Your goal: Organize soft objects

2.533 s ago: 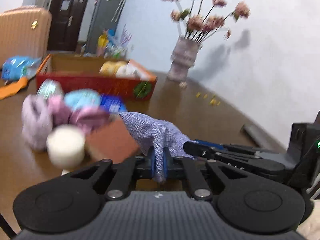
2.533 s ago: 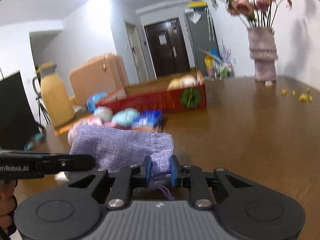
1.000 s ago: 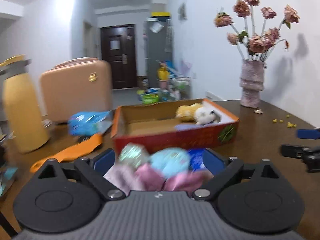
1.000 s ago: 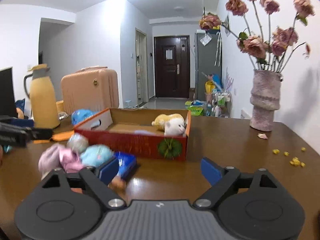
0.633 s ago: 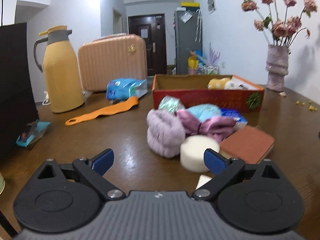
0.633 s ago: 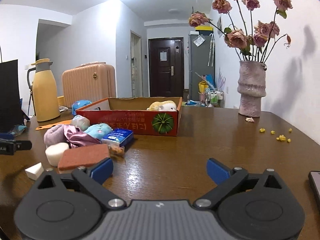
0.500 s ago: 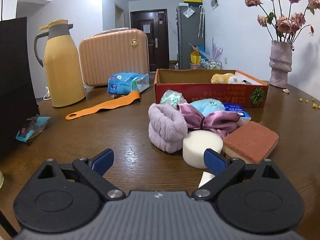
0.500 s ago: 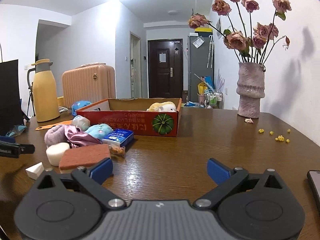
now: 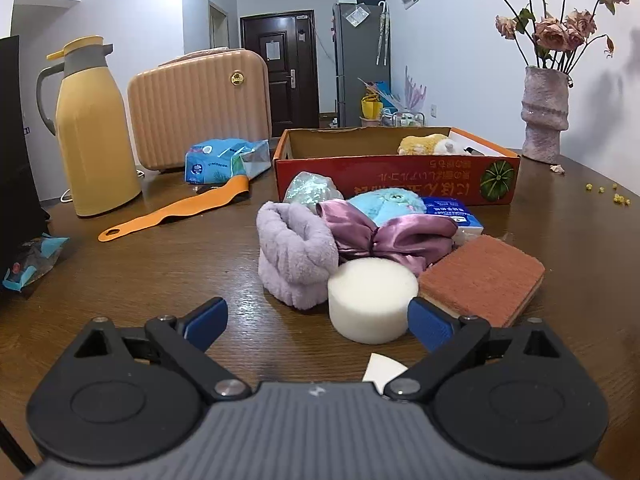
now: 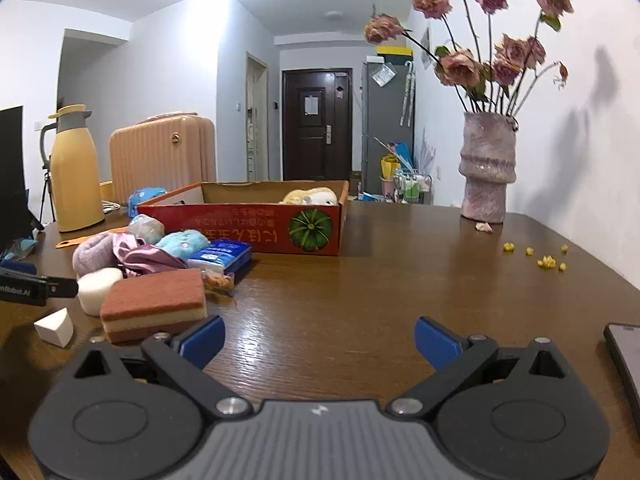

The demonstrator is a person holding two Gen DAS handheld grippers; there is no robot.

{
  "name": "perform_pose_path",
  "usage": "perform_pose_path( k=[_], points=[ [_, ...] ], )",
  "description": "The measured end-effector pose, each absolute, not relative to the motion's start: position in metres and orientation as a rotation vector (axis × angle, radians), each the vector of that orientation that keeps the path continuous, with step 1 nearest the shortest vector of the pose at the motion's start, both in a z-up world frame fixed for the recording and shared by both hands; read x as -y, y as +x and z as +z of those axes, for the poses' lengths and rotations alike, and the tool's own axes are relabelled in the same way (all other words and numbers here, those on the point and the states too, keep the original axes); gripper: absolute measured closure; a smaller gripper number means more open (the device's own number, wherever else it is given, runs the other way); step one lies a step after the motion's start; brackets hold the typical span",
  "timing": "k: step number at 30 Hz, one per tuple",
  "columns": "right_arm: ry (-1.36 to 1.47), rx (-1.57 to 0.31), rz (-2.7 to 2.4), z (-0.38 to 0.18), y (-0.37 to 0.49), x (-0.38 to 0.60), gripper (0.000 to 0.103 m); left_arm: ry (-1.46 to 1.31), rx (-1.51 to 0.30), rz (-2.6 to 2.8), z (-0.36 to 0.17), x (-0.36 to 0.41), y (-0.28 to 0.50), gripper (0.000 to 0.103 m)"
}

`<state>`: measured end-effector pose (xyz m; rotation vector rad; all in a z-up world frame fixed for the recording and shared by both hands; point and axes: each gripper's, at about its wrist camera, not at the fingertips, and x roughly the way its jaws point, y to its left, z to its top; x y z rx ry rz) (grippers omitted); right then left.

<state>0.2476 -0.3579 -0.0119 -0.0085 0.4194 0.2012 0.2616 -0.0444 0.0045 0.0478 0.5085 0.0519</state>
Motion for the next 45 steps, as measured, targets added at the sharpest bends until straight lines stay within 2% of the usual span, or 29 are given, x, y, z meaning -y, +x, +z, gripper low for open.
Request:
perform_pose_path(
  k=[7, 11, 14, 18, 25, 36, 45],
  points=[
    [0.040, -0.438, 0.219, -0.016, 0.248, 0.368, 0.002, 0.015, -0.509, 0.022, 0.006, 0.043, 0.253, 0.005],
    [0.048, -0.355, 0.204, -0.003, 0.233, 0.397, 0.004, 0.019, -0.499, 0.001, 0.009, 0.046, 0.247, 0.005],
    [0.004, -0.279, 0.213, 0.019, 0.222, 0.450, 0.002, 0.019, -0.488, -0.004, 0.012, 0.046, 0.244, 0.005],
    [0.041, -0.273, 0.201, 0.040, 0.232, 0.530, 0.002, 0.000, -0.466, 0.016, 0.016, 0.047, 0.241, 0.005],
    [0.181, -0.395, 0.208, 0.029, 0.269, 0.623, 0.002, -0.050, -0.437, 0.056, 0.024, 0.044, 0.234, 0.005],
    [0.118, -0.468, 0.171, -0.003, 0.294, 0.614, 0.003, -0.049, -0.440, 0.094, 0.023, 0.031, 0.226, 0.005],
    [0.151, -0.455, 0.157, 0.015, 0.345, 0.622, 0.004, -0.045, -0.432, 0.087, 0.024, 0.032, 0.229, 0.005]
  ],
)
